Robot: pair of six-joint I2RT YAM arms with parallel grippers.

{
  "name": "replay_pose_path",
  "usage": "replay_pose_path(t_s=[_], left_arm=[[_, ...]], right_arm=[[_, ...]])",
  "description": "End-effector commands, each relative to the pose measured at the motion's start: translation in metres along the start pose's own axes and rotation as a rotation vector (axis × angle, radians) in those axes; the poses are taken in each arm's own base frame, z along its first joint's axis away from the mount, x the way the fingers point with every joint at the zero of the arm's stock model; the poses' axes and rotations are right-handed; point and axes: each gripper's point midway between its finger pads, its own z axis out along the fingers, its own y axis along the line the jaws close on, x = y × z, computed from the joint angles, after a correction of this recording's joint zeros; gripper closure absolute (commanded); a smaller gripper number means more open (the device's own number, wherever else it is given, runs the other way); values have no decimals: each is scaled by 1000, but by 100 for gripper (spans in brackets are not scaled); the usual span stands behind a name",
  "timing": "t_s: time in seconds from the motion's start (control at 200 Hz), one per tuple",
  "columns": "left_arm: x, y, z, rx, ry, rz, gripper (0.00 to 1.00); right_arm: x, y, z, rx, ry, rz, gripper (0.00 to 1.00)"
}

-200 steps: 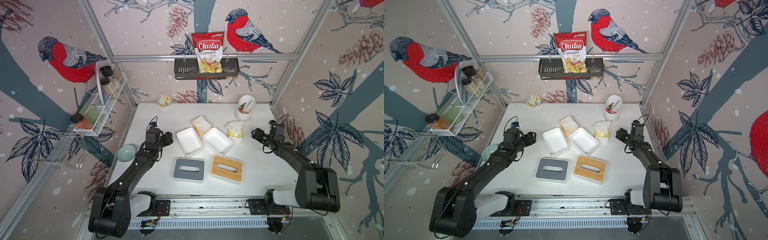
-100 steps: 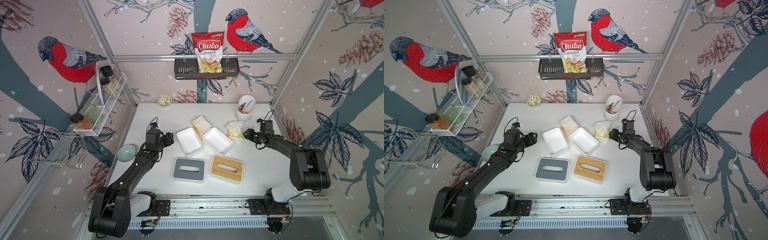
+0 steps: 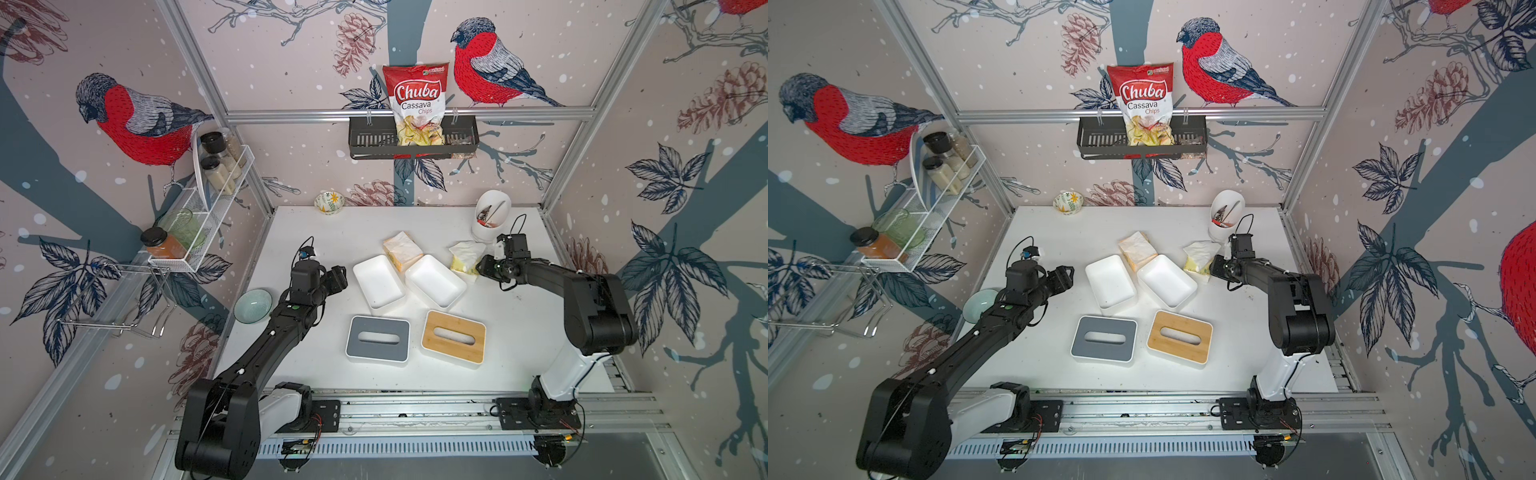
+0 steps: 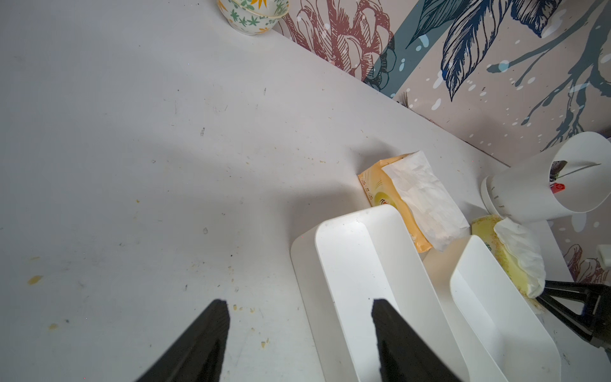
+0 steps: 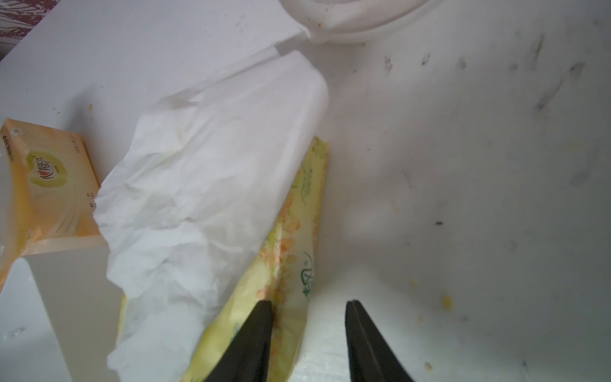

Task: Put the tissue paper into the tissue box
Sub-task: Pick up the paper towel from the center of the board.

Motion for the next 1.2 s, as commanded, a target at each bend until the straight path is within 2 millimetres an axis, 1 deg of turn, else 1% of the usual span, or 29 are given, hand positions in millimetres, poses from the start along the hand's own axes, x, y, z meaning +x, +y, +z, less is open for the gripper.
replay_pose_path(t_s=[0.0,0.065,0.18,0.235,0.35,0.415,0.645,0.925,1.09,1.195], left_arm=[[-5,-5,0,20,-20,7,28],[-4,-5,1,21,-17,7,28],[-3,-5,1,24,-16,4,28],[-3,-5,0,25,-17,4,28],[-5,-7,-1,30,-22,4,28],[-4,-7,-1,32,-20,4,28],[-2,-8,-3,39,-15,1,28],[1,-9,-6,41,-15,2,28],[2,-10,-7,46,-14,1,28],[3,-10,-8,48,-11,2,28]], right_arm=[[1,-4,1,29,4,-20,58],[-1,-4,-2,33,-4,-22,57],[-8,0,-12,29,-39,-24,46],[-11,3,-16,20,-49,-26,43],[-14,9,-19,11,-50,-33,41],[-15,10,-19,10,-48,-37,42],[-8,9,-10,17,-14,-44,48],[-2,13,0,15,7,-57,54],[4,12,9,18,27,-58,63],[6,8,10,52,26,-65,70]])
